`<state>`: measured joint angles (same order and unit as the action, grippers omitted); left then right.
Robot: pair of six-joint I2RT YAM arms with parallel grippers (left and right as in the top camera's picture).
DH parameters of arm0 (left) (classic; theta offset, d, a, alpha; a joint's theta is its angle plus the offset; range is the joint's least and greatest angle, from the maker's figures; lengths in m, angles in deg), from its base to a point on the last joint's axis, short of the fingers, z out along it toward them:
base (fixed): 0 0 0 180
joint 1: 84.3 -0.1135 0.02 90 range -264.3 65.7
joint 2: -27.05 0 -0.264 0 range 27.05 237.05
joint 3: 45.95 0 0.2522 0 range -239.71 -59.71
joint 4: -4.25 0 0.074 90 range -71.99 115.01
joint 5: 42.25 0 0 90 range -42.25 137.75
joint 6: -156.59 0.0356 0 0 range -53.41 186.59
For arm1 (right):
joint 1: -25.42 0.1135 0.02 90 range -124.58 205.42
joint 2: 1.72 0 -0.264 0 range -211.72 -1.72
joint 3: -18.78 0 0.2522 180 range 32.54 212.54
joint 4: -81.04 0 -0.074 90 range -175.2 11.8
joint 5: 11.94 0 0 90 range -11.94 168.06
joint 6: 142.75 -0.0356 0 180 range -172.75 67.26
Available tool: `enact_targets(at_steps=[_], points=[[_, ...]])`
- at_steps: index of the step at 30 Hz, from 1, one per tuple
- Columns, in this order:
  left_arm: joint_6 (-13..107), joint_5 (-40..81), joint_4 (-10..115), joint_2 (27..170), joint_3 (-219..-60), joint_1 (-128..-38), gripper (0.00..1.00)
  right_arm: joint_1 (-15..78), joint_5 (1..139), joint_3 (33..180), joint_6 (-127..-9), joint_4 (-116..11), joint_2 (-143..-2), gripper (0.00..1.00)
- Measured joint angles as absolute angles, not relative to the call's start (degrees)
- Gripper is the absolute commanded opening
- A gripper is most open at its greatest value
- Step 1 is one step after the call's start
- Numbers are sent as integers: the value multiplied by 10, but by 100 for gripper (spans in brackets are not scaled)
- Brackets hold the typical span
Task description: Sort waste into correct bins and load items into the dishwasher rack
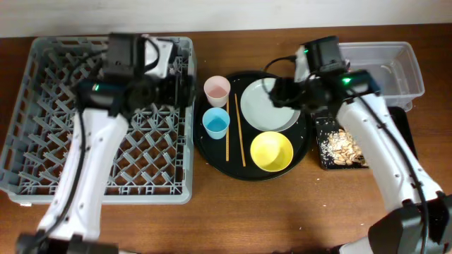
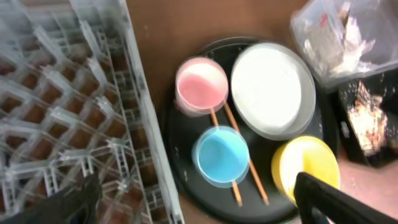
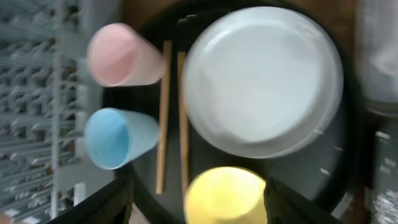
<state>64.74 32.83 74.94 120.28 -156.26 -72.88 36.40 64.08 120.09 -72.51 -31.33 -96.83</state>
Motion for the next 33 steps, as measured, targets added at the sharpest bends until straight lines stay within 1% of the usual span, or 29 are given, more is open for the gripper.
enact_targets(at_steps=[1,2,4,5,8,10,12,16,20,22,24,25,26,27,28,30,31,33], points=[[641,340,778,1236,-1605,-711,83,344,640,1201,-725,-306,-968,68],[637,357,796,1273,-1636,-690,82,333,640,1201,-725,-303,-968,68],[623,378,802,1317,-1647,-666,78,338,636,1201,-725,-301,-968,67],[617,382,806,1335,-1647,-658,78,343,636,1201,-725,-301,-968,67],[595,393,814,1361,-1647,-653,77,364,636,1201,-732,-317,-969,57],[583,395,814,1361,-1649,-654,75,397,634,1202,-753,-345,-985,51],[566,395,815,1361,-1650,-659,75,433,634,1202,-773,-374,-1012,47],[547,391,820,1361,-1650,-701,73,481,634,1202,-797,-404,-1064,42],[545,370,816,1361,-1650,-742,73,528,634,1202,-811,-444,-1129,40],[545,359,816,1361,-1650,-757,73,541,632,1202,-811,-450,-1161,29],[545,346,816,1361,-1650,-768,73,543,632,1202,-815,-450,-1174,10],[545,342,816,1361,-1650,-772,73,543,632,1202,-813,-450,-1176,4],[545,336,816,1361,-1650,-776,73,543,632,1202,-816,-450,-1177,4],[545,330,816,1361,-1650,-779,78,543,631,1202,-817,-449,-1177,4],[545,321,816,1361,-1650,-783,86,543,628,1202,-817,-450,-1177,4],[545,280,816,1361,-1650,-792,99,535,591,1202,-812,-446,-1172,4],[548,247,816,1361,-1650,-799,99,527,571,1202,-810,-442,-1162,4],[575,128,816,1361,-1650,-828,99,477,504,1202,-799,-433,-1100,4]])
